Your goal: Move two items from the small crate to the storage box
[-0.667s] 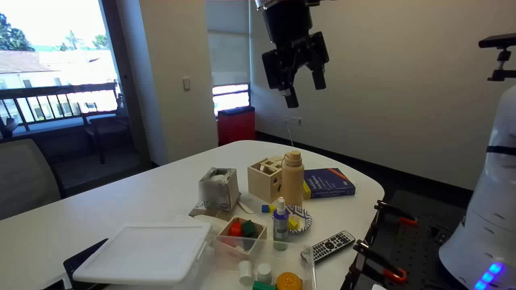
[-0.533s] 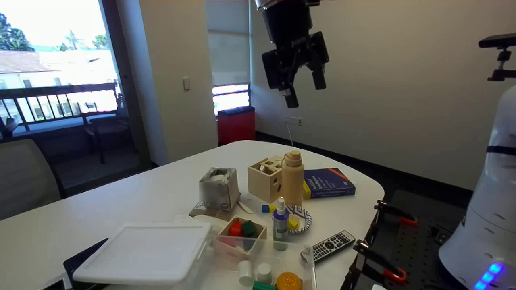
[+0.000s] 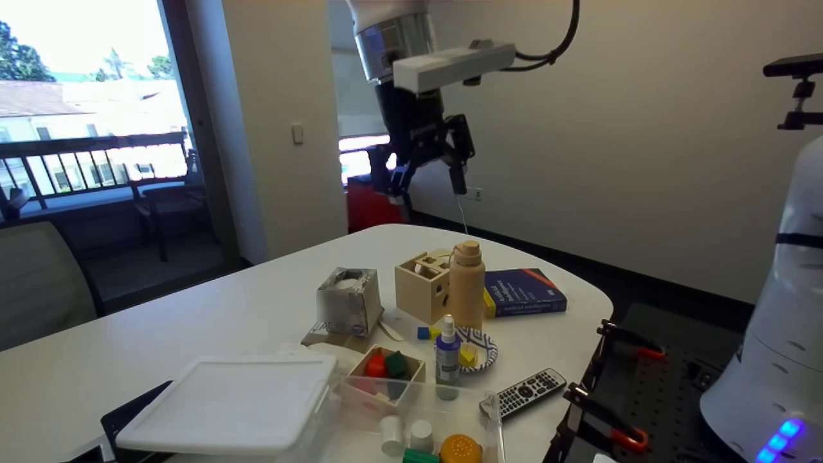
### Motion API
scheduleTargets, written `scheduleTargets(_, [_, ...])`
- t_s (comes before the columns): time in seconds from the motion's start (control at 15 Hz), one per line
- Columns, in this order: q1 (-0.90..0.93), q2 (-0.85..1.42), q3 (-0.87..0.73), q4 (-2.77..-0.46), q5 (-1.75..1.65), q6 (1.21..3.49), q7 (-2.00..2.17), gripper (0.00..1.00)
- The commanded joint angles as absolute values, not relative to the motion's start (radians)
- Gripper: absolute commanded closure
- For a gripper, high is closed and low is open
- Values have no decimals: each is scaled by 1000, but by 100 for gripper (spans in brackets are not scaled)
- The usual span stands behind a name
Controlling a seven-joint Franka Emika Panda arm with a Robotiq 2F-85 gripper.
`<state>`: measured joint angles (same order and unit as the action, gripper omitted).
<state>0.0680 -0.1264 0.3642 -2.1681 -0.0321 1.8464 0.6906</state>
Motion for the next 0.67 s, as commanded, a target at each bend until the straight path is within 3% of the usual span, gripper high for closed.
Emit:
scheduleTargets(0.0, [103, 105, 313, -2103, -117, 2059, 856, 0])
scheduleTargets(0.27, [160, 340, 179, -2056, -257, 2323, 1013, 0])
scheduleTargets(0.6, [229, 548, 55, -1981, -207, 2408, 1031, 0])
